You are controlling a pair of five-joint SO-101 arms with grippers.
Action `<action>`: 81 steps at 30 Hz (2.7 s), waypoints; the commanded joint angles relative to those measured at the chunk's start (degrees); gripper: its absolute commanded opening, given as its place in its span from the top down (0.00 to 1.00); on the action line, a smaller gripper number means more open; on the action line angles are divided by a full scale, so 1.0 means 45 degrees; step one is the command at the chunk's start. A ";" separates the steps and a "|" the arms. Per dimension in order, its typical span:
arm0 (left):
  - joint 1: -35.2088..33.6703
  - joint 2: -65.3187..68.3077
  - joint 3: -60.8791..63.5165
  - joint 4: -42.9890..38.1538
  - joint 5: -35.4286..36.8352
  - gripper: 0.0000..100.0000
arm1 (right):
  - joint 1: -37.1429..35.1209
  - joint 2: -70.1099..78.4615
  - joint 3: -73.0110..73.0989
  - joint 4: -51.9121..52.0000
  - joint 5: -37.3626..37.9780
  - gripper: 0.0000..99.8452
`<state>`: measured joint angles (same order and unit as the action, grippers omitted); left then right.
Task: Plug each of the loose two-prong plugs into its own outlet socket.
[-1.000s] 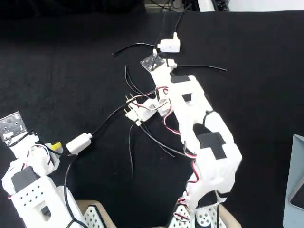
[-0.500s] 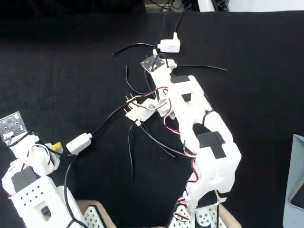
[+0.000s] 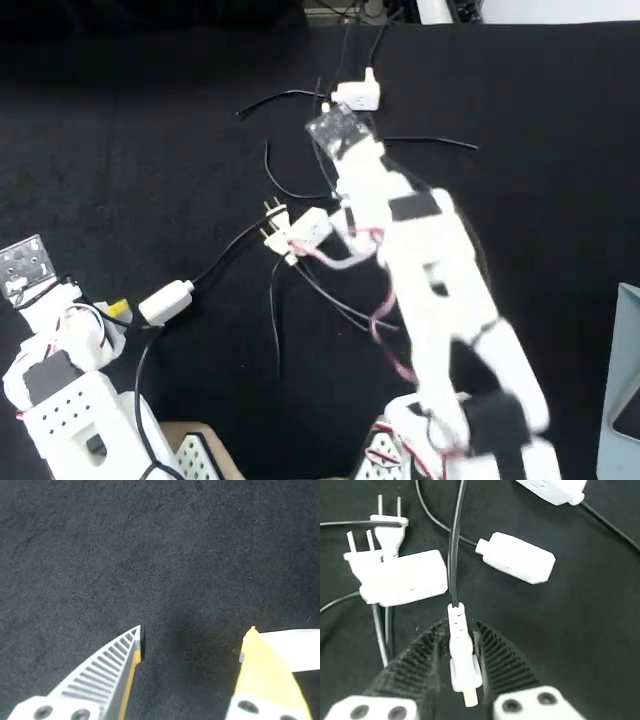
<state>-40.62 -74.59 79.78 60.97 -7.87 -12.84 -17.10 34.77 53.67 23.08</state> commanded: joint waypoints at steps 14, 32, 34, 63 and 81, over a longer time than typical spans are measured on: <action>-0.0010 -0.0137 -0.0068 -0.0215 0.0020 0.69 | -0.6232 -0.3448 0.4249 -0.0938 -0.2696 0.99; -0.0010 -0.0137 -0.0068 -0.0215 0.0020 0.69 | -0.6916 0.1670 0.1475 0.0508 -0.4083 0.84; -0.0010 -0.0137 -0.0068 -0.0215 0.0020 0.69 | -0.6916 0.1670 0.1104 0.1016 -0.4083 0.84; -0.0029 -0.0137 -0.0049 -0.0215 0.0000 0.69 | -0.6115 0.3683 0.0420 0.0567 -0.4103 0.91; -0.0029 -0.0137 0.0049 -0.0215 -0.0391 0.69 | -0.6584 0.3683 0.0264 0.0625 -0.4142 0.98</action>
<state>-40.62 -74.59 80.31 60.97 -9.01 -41.58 -0.57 38.99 57.10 5.14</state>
